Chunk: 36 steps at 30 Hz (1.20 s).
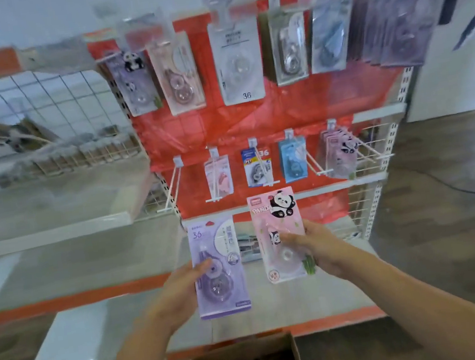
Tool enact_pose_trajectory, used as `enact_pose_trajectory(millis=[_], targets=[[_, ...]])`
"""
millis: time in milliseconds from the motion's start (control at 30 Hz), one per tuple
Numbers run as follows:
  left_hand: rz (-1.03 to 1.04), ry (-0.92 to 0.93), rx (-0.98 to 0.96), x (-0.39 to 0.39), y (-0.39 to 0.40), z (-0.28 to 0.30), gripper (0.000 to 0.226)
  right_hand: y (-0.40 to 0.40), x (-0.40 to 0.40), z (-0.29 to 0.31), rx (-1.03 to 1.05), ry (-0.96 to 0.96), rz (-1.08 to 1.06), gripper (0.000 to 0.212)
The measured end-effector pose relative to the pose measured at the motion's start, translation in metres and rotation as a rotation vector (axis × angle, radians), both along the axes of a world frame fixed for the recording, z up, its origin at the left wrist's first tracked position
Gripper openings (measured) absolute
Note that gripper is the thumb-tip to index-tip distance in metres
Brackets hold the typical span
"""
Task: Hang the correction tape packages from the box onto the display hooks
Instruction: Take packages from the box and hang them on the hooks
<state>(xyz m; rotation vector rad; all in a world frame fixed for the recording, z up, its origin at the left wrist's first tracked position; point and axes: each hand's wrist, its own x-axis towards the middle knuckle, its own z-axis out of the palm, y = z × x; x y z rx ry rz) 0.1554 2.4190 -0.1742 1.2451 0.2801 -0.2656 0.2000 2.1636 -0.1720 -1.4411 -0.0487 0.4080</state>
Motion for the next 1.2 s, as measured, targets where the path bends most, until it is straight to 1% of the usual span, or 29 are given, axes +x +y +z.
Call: enact_pose_trajectory(millis=[100,133,200,267,367,400,567,633,800,900,933,1000,1033,1200], targets=[[-0.012,-0.059,-0.036,-0.001,0.004,0.025,0.050,-0.009,-0.004,0.024,0.076,-0.032,-0.033,0.020],[-0.007,-0.069,-0.025,-0.002,0.006,0.036,0.054,-0.010,-0.006,0.033,0.097,-0.039,-0.046,0.021],[0.000,-0.065,-0.031,-0.002,0.008,0.046,0.050,-0.013,-0.010,0.041,0.140,-0.032,-0.059,0.022],[-0.006,-0.048,-0.025,-0.003,0.009,0.057,0.038,-0.013,-0.012,0.050,0.174,-0.021,-0.063,0.023],[-0.002,-0.047,-0.012,-0.005,0.016,0.077,0.052,-0.005,-0.012,0.067,0.191,-0.028,-0.048,0.028],[-0.001,-0.065,0.000,-0.003,0.019,0.083,0.050,-0.001,-0.011,0.073,0.184,-0.033,-0.042,0.032],[-0.009,-0.177,-0.022,0.004,0.030,0.105,0.028,0.020,-0.003,0.096,0.163,-0.070,-0.007,0.032],[0.002,-0.199,-0.026,0.005,0.035,0.110,0.023,0.027,-0.002,0.101,0.166,-0.071,0.015,0.033],[0.005,-0.205,-0.054,0.011,0.045,0.112,0.021,0.028,-0.002,0.104,0.156,-0.057,-0.016,0.037],[-0.010,-0.217,-0.092,0.015,0.042,0.109,0.020,0.021,-0.006,0.102,0.147,-0.063,-0.042,0.032],[-0.023,-0.216,-0.094,0.016,0.040,0.107,0.022,0.019,-0.008,0.101,0.140,-0.073,-0.051,0.030],[-0.056,-0.211,-0.089,0.017,0.035,0.104,0.035,0.013,-0.012,0.101,0.139,-0.091,-0.068,0.025],[-0.068,-0.213,-0.086,0.017,0.032,0.102,0.038,0.011,-0.014,0.100,0.141,-0.095,-0.076,0.023],[-0.056,-0.186,-0.064,0.020,0.019,0.082,0.029,-0.006,-0.025,0.088,0.133,-0.094,-0.135,0.026]])
